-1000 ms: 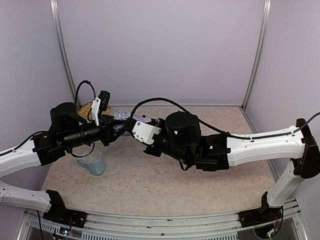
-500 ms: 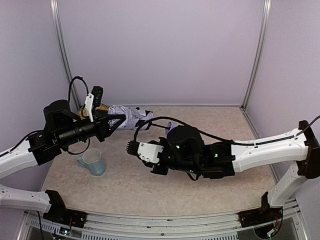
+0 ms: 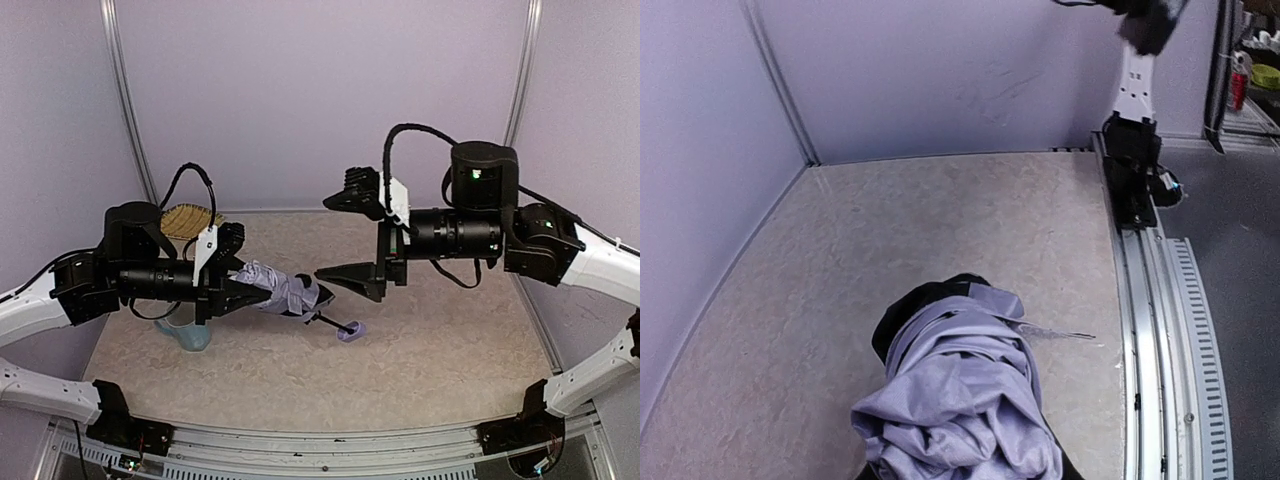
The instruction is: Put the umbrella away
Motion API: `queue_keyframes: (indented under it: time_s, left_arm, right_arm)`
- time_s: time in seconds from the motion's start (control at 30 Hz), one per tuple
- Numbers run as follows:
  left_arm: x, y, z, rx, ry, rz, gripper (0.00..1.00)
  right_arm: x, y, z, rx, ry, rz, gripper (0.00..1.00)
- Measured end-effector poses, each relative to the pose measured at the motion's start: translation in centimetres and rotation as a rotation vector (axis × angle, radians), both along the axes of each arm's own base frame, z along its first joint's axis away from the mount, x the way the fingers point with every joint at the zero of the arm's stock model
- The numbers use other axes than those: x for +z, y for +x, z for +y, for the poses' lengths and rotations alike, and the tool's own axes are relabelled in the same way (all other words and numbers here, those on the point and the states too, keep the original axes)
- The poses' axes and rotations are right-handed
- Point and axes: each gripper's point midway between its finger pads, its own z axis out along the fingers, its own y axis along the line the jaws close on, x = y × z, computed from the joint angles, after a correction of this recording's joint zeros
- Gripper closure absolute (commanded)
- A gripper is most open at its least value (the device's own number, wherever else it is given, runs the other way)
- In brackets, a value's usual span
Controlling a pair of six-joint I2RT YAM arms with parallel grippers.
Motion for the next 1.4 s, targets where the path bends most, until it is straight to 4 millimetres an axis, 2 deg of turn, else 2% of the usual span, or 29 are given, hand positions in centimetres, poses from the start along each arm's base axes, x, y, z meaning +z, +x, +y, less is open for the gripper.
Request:
queue_keyframes:
  time_s: [0.1,0.2,0.27,0.37,0.5,0.63,0.77,0.83,0.93,1.07,1.13,1.2,1.27,1.33,1.4]
  left_arm:
    - [-0.1,-2.1,-1.1,-0.092,0.033,-0.026,1.0]
    - [0.0,-3.1,-1.8,-0.141,0.054,-0.045,1.0]
    - [-0.1,-3.5,-2.1,-0.157,0.065,-0.052,1.0]
    - [-0.4,-3.8,-2.1,-0.171,0.082,-0.051,1.0]
    - [-0.4,-4.1,-2.3,-0.186,0.086,-0.056,1.0]
    - [-0.3,-4.8,-2.6,-0.212,0.086,-0.056,1.0]
    - [-0.2,-5.0,-3.0,-0.222,0.09,-0.054,1.0]
    - [-0.2,-4.8,-3.2,-0.216,0.094,-0.055,1.0]
    - [-0.5,-4.6,-3.5,-0.204,0.105,-0.057,1.0]
    - [-1.2,-4.1,-3.5,-0.176,0.133,-0.053,0.99]
    - [-1.4,-3.8,-3.5,-0.155,0.143,-0.05,0.78]
    - [-1.3,-3.6,-3.5,-0.138,0.151,-0.049,0.54]
    - [-1.1,-3.4,-3.7,-0.119,0.151,-0.061,0.34]
    - [-0.7,-3.4,-4.0,-0.099,0.139,-0.078,0.22]
    - [0.1,-3.2,-4.3,-0.081,0.115,-0.105,0.16]
  right_arm:
    - [-2.8,0.7,2.2,0.035,-0.106,0.029,0.0]
    - [-6.5,0.9,4.1,0.079,-0.233,0.069,0.01]
    - [-8.6,0.6,4.7,0.119,-0.303,0.087,0.01]
    - [-10.8,-0.4,4.5,0.182,-0.375,0.111,0.03]
    - [-11.8,-0.8,4.5,0.212,-0.408,0.115,0.13]
    - [-13.0,-0.4,5.3,0.214,-0.426,0.123,0.2]
    - [-13.6,-0.3,5.9,0.218,-0.423,0.131,0.32]
    - [-13.5,-0.3,6.2,0.222,-0.414,0.135,0.41]
    - [-13.8,-0.5,6.6,0.237,-0.409,0.158,0.6]
    - [-14.7,-0.3,6.8,0.235,-0.427,0.182,0.74]
    - [-15.0,0.0,6.8,0.227,-0.43,0.196,0.84]
    - [-15.0,0.2,6.9,0.23,-0.423,0.198,0.99]
    - [-15.0,0.5,7.0,0.224,-0.416,0.208,1.0]
    - [-15.0,1.2,7.2,0.206,-0.398,0.215,1.0]
    - [-15.7,2.1,7.4,0.172,-0.376,0.222,1.0]
